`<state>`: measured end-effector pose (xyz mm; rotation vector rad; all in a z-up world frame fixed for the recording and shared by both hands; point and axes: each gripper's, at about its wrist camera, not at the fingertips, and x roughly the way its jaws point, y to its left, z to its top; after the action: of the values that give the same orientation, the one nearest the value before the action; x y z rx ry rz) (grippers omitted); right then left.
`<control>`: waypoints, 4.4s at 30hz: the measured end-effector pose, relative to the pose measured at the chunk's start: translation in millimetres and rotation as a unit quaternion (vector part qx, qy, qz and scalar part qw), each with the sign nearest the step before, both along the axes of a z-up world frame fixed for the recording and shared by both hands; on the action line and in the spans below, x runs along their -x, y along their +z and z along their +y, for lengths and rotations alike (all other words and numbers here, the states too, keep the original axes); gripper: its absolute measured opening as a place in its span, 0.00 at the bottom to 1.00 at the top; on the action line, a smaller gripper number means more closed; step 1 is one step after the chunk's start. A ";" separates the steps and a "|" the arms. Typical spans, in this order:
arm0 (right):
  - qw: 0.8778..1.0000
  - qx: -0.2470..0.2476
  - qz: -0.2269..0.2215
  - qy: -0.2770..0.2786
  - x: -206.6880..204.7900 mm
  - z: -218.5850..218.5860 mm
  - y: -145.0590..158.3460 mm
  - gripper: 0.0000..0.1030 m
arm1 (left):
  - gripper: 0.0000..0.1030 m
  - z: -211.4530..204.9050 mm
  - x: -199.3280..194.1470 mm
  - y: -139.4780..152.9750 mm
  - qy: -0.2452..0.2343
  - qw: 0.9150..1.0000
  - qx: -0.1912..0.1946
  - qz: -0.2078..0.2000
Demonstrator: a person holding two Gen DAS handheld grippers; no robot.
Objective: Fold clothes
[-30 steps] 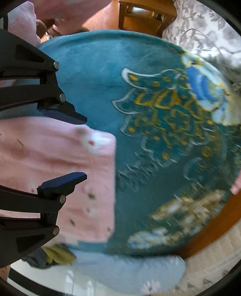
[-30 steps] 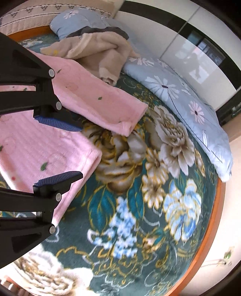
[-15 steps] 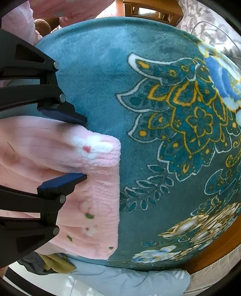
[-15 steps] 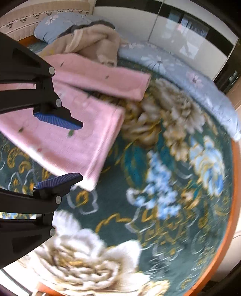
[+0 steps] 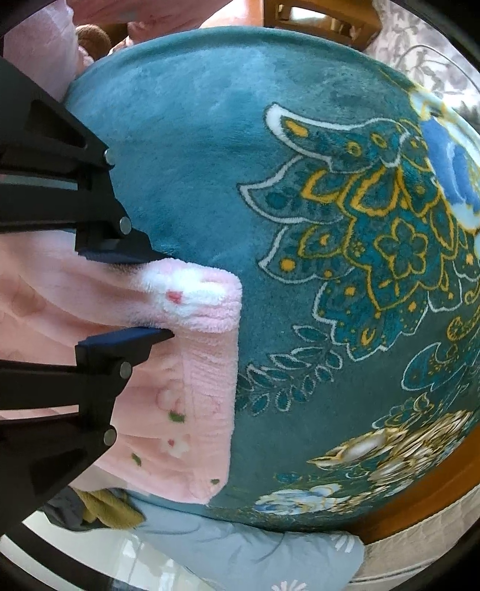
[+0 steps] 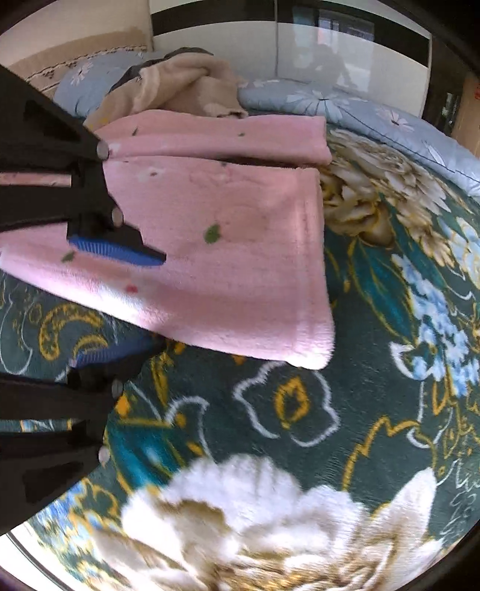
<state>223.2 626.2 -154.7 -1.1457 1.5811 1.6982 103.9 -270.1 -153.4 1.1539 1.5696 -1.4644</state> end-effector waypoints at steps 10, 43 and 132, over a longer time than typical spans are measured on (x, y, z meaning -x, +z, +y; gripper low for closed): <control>0.996 -0.052 0.073 0.004 3.6 0.0 49.9 0.04 | 0.10 8.3 -6.5 32.0 -0.009 0.994 0.046 0.094; 0.981 -0.113 0.152 0.033 72.8 24.4 179.8 0.03 | 0.09 21.5 28.6 142.7 -0.044 0.988 0.022 0.149; 0.971 -0.122 0.199 0.054 199.0 58.9 98.5 0.04 | 0.60 49.7 115.9 -8.3 -0.062 0.986 -0.028 0.155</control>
<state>24.2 685.1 -56.2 -0.8155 1.4956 2.2315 -12.0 -220.4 -161.7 1.1122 1.7831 -1.7599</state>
